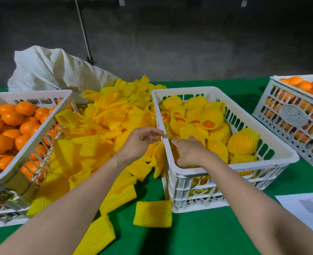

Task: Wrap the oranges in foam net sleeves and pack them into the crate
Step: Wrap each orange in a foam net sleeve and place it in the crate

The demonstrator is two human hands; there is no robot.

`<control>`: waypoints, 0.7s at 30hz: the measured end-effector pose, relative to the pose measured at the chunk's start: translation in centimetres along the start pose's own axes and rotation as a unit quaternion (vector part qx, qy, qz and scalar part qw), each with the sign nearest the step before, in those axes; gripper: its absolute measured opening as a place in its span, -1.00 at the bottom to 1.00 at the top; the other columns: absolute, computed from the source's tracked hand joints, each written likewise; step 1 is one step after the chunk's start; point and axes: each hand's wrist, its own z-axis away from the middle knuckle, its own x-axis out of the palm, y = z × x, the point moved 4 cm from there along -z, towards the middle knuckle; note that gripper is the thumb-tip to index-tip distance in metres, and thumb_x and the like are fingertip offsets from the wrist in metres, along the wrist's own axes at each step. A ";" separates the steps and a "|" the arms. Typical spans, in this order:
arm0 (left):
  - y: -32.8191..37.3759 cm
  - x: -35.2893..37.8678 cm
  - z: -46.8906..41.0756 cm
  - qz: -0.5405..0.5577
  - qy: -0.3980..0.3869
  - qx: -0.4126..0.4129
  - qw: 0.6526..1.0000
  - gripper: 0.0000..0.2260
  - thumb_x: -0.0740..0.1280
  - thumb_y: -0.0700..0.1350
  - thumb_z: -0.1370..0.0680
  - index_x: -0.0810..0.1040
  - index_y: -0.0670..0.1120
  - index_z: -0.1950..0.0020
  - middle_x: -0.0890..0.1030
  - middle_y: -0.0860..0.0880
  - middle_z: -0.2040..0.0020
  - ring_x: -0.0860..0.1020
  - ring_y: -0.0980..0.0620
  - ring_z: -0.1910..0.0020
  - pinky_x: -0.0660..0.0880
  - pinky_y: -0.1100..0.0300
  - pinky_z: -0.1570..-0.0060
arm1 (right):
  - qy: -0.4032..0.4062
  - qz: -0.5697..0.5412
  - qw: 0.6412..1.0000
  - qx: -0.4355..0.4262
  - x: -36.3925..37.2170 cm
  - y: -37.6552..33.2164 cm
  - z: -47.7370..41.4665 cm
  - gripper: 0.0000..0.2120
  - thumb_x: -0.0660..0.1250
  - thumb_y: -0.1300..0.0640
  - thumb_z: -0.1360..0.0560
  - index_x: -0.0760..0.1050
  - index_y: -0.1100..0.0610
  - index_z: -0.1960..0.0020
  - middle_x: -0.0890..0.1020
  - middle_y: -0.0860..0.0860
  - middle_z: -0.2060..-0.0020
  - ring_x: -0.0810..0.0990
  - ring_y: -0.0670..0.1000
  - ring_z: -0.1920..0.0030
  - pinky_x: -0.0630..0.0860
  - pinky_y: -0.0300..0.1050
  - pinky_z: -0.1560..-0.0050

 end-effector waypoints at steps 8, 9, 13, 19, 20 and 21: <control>-7.5 -5.7 3.8 -0.031 0.071 -0.164 0.984 -0.80 0.30 -0.40 -0.53 0.55 -0.19 -0.09 0.60 -0.25 -0.09 0.58 -0.11 -0.06 0.50 0.23 0.07 | 0.334 -0.199 0.920 -0.040 -4.2 -1.8 1.0 -0.68 0.26 0.21 -0.48 0.47 0.09 -0.22 0.55 0.04 -0.19 0.46 0.10 -0.23 0.45 0.02 -0.17; -8.4 -5.6 4.2 -0.053 0.057 -0.191 0.978 -0.77 0.37 -0.34 -0.50 0.54 -0.23 -0.15 0.59 -0.25 -0.14 0.57 -0.14 -0.12 0.50 0.16 -0.01 | 0.353 -0.213 0.909 -0.069 -4.6 -2.7 1.2 -0.73 0.25 0.22 -0.50 0.50 0.11 -0.19 0.57 0.04 -0.14 0.48 0.08 -0.20 0.45 -0.01 -0.15; -11.8 -4.7 6.6 -0.376 -0.102 -0.269 0.881 -0.43 0.46 -0.01 -0.46 0.39 -0.17 -0.40 0.48 -0.12 -0.34 0.44 -0.08 -0.31 0.38 0.15 -0.20 | 0.345 -0.183 0.904 -0.173 -4.6 -6.6 1.2 -0.78 0.23 0.21 -0.53 0.51 0.15 -0.16 0.59 0.07 -0.09 0.48 0.09 -0.15 0.38 -0.06 -0.13; -11.4 -10.0 8.4 -0.140 0.206 -0.278 0.928 -0.83 0.41 -0.19 -0.50 0.51 -0.13 0.27 0.48 -0.12 0.23 0.42 -0.03 0.24 0.31 0.15 0.27 | 0.350 -0.276 0.875 -0.189 -4.8 -8.9 1.3 -0.81 0.24 0.25 -0.53 0.54 0.17 -0.12 0.62 0.05 -0.03 0.54 0.05 -0.07 0.48 -0.02 -0.10; -10.9 -10.9 8.6 -0.012 0.251 -0.280 0.927 -0.92 0.42 -0.19 -0.50 0.55 -0.14 0.16 0.48 -0.10 0.11 0.41 -0.01 0.12 0.34 0.14 0.20 | 0.343 -0.297 0.870 -0.191 -4.6 -9.4 1.2 -0.81 0.25 0.27 -0.53 0.54 0.18 -0.10 0.63 0.04 -0.01 0.55 0.04 -0.04 0.49 0.00 -0.09; -10.5 -11.6 8.6 0.090 0.268 -0.290 0.914 -0.87 0.42 -0.20 -0.49 0.57 -0.18 -0.01 0.47 -0.08 -0.02 0.40 -0.01 -0.01 0.38 0.09 0.14 | 0.328 -0.314 0.870 -0.190 -4.4 -10.0 1.0 -0.81 0.25 0.28 -0.52 0.54 0.18 -0.10 0.63 0.03 0.00 0.56 0.02 -0.02 0.49 0.01 -0.08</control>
